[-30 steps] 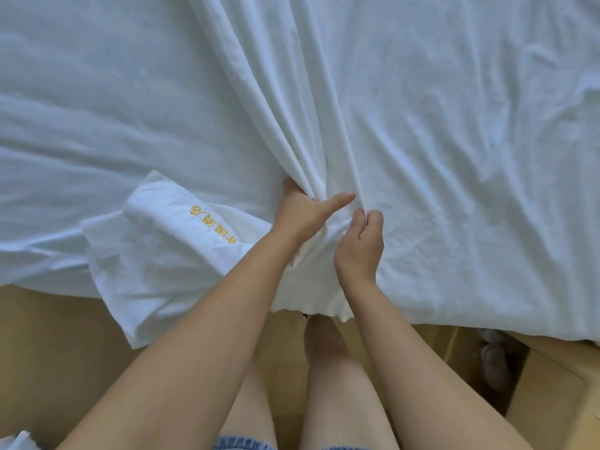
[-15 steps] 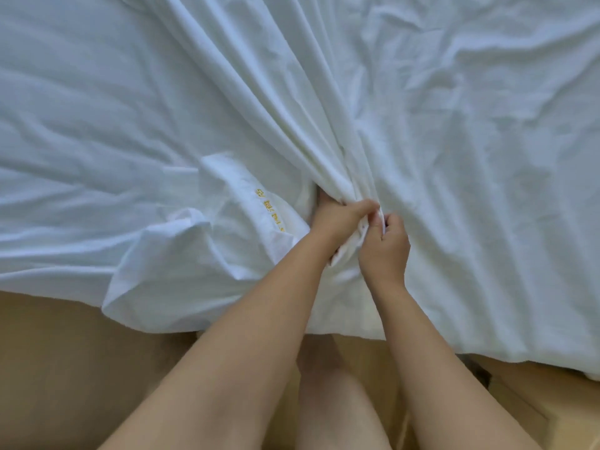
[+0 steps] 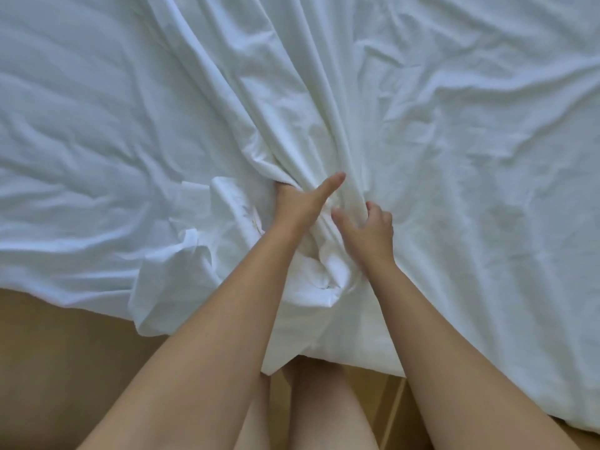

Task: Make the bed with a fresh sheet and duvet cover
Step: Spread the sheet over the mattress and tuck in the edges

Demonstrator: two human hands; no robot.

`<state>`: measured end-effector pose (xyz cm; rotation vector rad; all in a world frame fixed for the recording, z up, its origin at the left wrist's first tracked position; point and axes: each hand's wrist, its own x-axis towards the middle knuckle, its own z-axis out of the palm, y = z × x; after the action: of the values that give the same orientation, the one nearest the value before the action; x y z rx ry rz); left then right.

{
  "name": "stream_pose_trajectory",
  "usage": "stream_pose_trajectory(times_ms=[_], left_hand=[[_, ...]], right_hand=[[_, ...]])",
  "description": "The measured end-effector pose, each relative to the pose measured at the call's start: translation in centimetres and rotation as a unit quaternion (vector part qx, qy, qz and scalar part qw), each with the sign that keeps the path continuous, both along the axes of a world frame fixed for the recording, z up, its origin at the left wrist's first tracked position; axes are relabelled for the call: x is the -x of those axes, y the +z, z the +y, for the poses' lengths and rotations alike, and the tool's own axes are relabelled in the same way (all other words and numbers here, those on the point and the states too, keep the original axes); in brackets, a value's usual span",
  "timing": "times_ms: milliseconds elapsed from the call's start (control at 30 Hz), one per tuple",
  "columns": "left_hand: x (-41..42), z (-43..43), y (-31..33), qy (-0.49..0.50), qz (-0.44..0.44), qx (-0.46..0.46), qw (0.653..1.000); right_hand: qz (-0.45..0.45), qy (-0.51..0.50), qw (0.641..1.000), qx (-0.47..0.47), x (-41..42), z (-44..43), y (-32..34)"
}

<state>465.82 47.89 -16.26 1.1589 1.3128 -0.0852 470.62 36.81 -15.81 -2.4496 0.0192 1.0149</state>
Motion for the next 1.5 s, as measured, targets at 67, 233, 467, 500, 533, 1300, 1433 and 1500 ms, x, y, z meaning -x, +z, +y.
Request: stream_pose_trajectory(times_ms=[67,233,467,500,533,1300,1433,1500], left_hand=[[-1.0,-0.5,-0.6,-0.007,-0.009,0.005,1.0],[-2.7,-2.5,-1.0,-0.072,0.024,0.022,0.997],[-8.9,-11.1,-0.4,-0.096,0.015,0.038,0.995],[-10.4,-13.4,-0.5,-0.1,0.014,0.048,0.994],[-12.0,-16.0,-0.5,-0.102,0.006,0.057,0.993],[-0.2,-27.5,1.0,-0.443,0.329,0.022,0.834],[1.2,-26.6,-0.1,-0.437,0.182,0.014,0.881],[0.1,-25.9,0.0,-0.41,0.106,-0.007,0.906]], right_hand=[[0.007,0.012,1.0,0.002,0.1,1.0,-0.5],[0.03,-0.003,0.999,-0.02,-1.4,1.0,-1.1],[-0.008,-0.096,0.987,-0.125,-6.1,-7.0,-0.6],[-0.021,-0.107,0.985,-0.137,-7.5,-9.4,-0.3],[-0.029,-0.118,0.982,-0.148,-9.1,-12.0,-0.1],[0.086,-0.053,0.988,-0.116,-6.3,-26.6,2.0],[0.016,-0.055,0.998,-0.023,-4.1,-25.8,2.0],[-0.002,-0.175,0.984,0.006,-4.1,-26.2,2.1]])
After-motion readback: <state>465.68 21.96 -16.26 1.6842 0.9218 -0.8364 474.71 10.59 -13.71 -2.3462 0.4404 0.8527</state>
